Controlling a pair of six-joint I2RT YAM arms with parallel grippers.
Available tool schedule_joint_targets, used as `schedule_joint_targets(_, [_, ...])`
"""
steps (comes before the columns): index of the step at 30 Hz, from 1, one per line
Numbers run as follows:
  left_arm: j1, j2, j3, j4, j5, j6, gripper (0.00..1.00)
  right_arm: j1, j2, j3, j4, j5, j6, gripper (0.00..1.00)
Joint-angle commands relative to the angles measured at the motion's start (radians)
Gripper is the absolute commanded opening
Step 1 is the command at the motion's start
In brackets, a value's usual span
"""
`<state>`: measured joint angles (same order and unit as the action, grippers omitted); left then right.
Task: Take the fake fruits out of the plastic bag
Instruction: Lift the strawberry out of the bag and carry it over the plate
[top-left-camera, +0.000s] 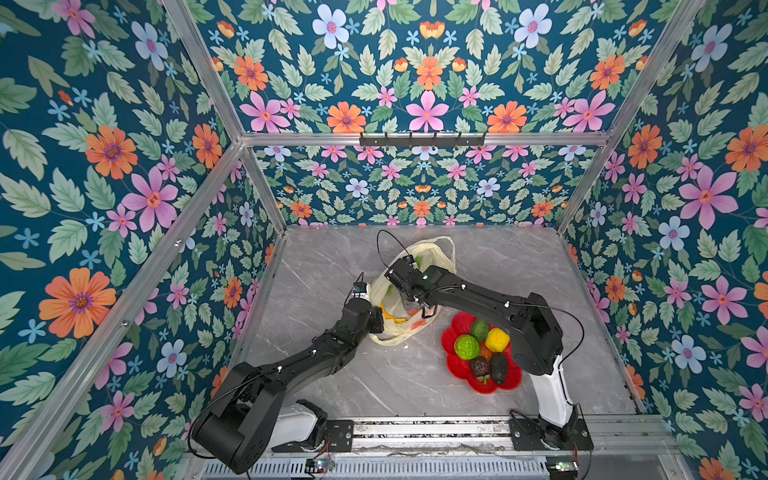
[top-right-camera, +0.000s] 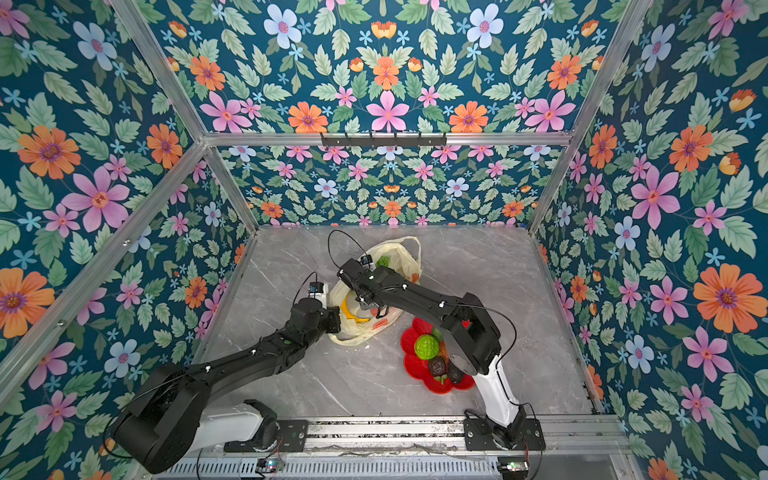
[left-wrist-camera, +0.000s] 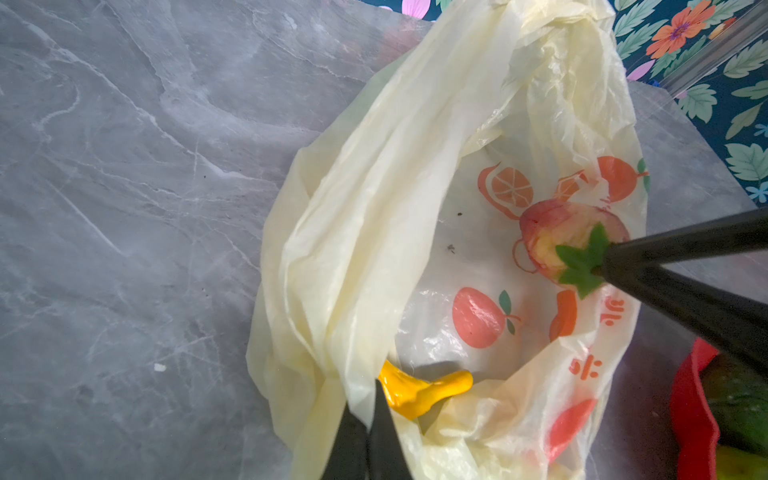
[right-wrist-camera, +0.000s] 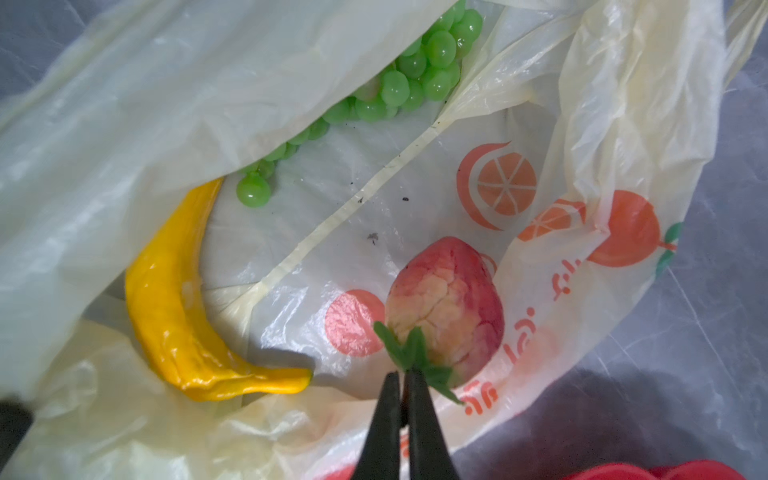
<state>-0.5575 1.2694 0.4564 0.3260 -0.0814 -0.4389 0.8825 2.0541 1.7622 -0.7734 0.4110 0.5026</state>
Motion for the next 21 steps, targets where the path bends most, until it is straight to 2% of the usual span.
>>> schedule_joint_targets(1, [-0.001,-0.001,0.005,0.022,-0.011,0.009,0.02,0.001,-0.058,-0.035,0.024,-0.035,0.014,0.01])
schedule_joint_targets(7, [-0.001,-0.005,0.005,0.020,-0.014,0.011,0.02,-0.001,-0.203,-0.118,0.014,-0.093,0.008,0.01])
schedule_joint_targets(13, [0.000,-0.011,0.004,0.013,-0.016,0.012,0.02,-0.001,-0.364,-0.227,-0.028,-0.075,0.014,0.01])
schedule_joint_targets(21, [-0.001,-0.008,0.005,0.013,-0.015,0.012,0.02,-0.040,-0.592,-0.407,-0.086,-0.142,0.073,0.02])
